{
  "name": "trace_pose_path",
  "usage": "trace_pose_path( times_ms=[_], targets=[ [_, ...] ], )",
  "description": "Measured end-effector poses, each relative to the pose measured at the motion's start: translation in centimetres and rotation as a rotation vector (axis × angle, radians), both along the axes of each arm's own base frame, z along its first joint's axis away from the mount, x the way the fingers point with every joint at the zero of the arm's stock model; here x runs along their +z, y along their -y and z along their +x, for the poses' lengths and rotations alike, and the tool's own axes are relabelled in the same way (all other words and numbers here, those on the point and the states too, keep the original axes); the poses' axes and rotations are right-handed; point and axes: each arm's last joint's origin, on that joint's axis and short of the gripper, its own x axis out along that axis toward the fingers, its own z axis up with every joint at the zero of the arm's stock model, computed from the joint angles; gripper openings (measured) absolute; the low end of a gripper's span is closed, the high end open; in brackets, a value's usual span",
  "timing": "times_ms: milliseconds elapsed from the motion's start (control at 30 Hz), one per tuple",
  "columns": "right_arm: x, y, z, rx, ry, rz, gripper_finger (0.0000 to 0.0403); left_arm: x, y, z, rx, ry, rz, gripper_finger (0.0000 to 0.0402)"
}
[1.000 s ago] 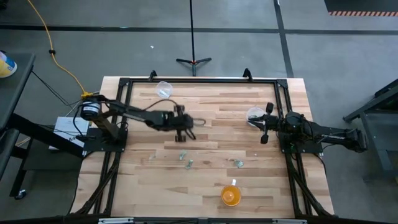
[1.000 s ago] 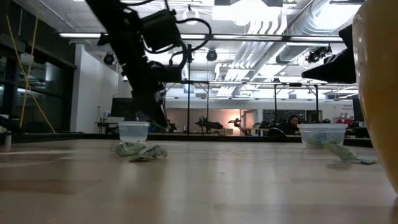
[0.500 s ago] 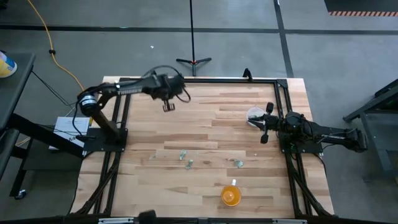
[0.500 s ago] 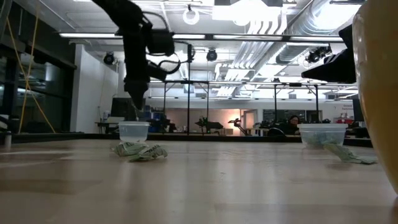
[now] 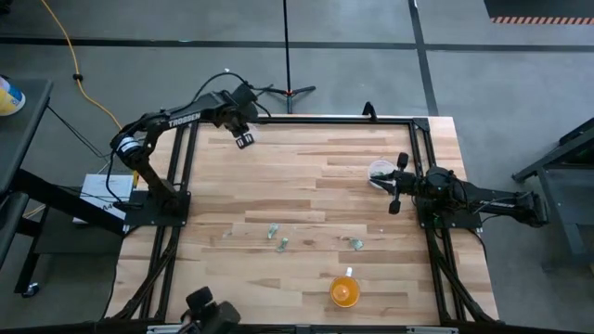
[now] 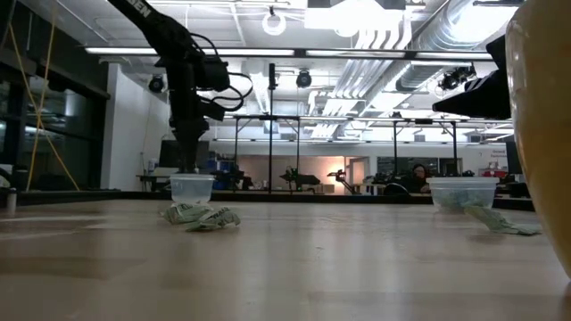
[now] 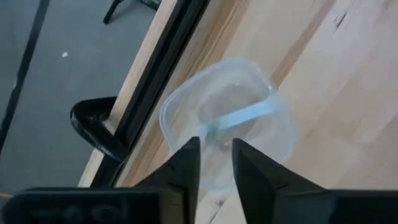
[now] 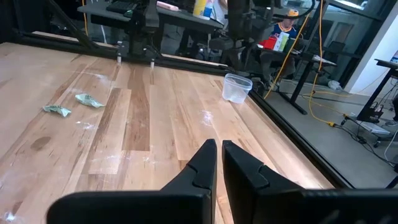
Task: Pick and place items into bin
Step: Put the stevia packet into the top transparent bin
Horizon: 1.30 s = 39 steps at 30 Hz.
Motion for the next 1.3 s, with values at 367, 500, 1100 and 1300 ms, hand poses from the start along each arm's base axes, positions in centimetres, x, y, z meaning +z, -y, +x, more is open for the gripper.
trace_pose_path(
  times_ms=[367,500,1100,1300],
  targets=[
    [0.0,0.0,0.0,0.000,0.001,0.000,0.0019,0.3,3.3,3.7,-0.263,0.396,-0.351,0.0183],
    [0.0,0.0,0.0,0.000,0.001,0.001,0.0017,0.4,7.8,6.6,-0.443,0.406,-0.433,0.0183],
    [0.0,0.0,0.0,0.000,0.002,0.002,0.0020,-1.3,26.7,10.8,-0.247,0.248,-0.441,0.0233],
    [-0.1,0.0,0.1,0.006,-0.006,0.006,0.0017,-4.2,28.9,11.4,-0.198,0.173,-0.487,0.0316]
  ],
)
